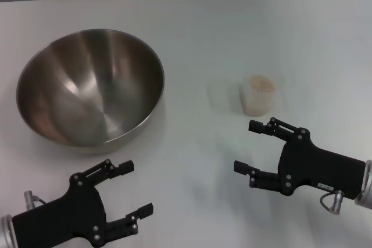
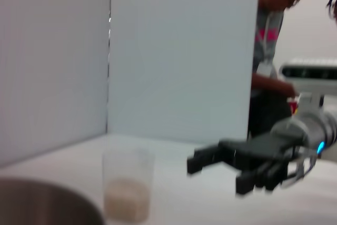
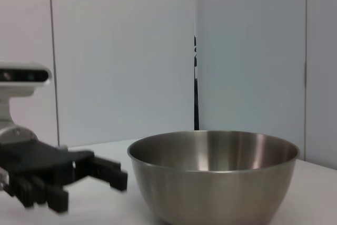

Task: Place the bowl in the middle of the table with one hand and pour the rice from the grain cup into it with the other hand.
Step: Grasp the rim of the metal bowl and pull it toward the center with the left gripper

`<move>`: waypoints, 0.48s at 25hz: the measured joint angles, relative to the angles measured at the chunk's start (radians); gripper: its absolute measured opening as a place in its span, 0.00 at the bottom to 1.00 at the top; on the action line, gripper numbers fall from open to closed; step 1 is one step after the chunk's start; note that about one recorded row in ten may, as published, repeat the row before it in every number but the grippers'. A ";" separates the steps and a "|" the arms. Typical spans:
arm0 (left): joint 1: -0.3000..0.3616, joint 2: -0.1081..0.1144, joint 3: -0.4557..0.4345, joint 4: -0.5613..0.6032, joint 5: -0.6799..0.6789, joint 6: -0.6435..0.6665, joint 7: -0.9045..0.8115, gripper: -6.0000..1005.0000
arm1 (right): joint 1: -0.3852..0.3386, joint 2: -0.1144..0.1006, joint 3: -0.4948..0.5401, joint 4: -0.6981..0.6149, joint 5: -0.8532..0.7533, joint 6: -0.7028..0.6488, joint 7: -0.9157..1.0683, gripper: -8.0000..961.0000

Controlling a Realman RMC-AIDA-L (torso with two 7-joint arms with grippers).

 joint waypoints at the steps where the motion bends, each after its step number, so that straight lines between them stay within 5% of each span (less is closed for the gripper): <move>1: 0.000 0.000 -0.004 0.000 -0.003 0.023 0.000 0.75 | 0.000 0.000 0.000 0.000 0.000 0.004 0.000 0.86; 7: -0.004 -0.003 -0.087 0.012 -0.011 0.141 0.000 0.75 | 0.002 0.001 -0.002 0.002 0.001 0.007 0.000 0.86; 12: -0.017 -0.005 -0.264 0.012 -0.012 0.164 0.000 0.74 | 0.002 0.002 0.003 0.007 0.003 0.004 0.000 0.86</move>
